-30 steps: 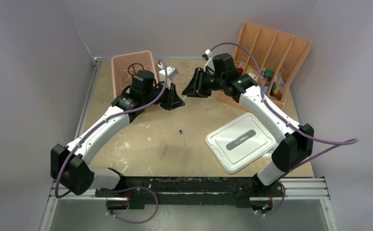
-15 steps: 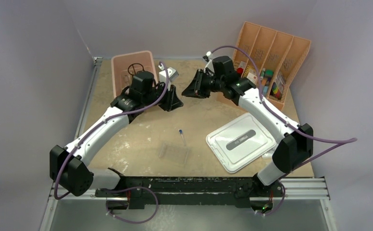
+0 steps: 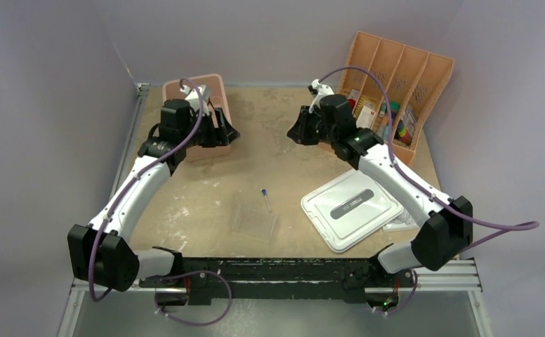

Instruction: Organize the chemistry lab equipment

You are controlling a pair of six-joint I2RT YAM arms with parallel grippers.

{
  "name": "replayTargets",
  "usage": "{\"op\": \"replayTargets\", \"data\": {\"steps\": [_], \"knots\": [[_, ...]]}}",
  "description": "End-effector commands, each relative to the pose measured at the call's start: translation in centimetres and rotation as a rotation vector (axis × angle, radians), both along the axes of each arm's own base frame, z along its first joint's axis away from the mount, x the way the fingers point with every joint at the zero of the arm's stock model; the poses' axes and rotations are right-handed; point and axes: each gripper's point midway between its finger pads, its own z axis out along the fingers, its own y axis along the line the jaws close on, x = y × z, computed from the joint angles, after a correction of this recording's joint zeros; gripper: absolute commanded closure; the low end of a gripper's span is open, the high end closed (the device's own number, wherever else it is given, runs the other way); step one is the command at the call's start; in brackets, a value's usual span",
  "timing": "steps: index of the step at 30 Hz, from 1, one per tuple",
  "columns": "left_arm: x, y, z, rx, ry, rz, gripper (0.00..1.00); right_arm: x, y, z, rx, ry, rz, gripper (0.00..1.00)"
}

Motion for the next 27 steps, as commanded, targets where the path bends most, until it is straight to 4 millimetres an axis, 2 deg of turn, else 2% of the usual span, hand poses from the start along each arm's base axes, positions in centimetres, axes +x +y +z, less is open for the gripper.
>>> {"op": "replayTargets", "data": {"steps": [1,4,8,11,17,20,24,27], "knots": [[0.3,1.1,1.3,-0.073,0.032,0.131,0.38,0.3,-0.4,1.7,-0.135,-0.234,-0.014,0.84],[0.9,3.6,1.6,-0.020,0.046,0.274,0.39,-1.8,2.4,1.6,-0.199,-0.333,0.057,0.84],[1.9,7.5,4.1,0.018,0.009,0.473,0.37,-4.5,5.5,0.7,-0.191,-0.406,0.141,0.84],[2.6,9.0,5.5,0.030,0.010,0.551,0.36,-6.3,7.3,-0.2,-0.198,-0.440,0.194,0.84],[3.3,9.9,6.1,0.007,0.069,0.608,0.36,-9.9,11.5,-2.2,-0.207,-0.497,0.360,0.85],[3.4,9.3,6.7,-0.022,0.082,0.576,0.36,-12.5,13.9,-3.2,-0.174,-0.531,0.522,0.85],[3.3,8.5,6.7,-0.050,0.109,0.551,0.37,-14.5,15.2,-5.5,-0.183,-0.518,0.629,0.85],[3.1,8.6,6.7,-0.049,0.113,0.554,0.37,-14.8,15.6,-7.2,-0.196,-0.514,0.648,0.85]]}}
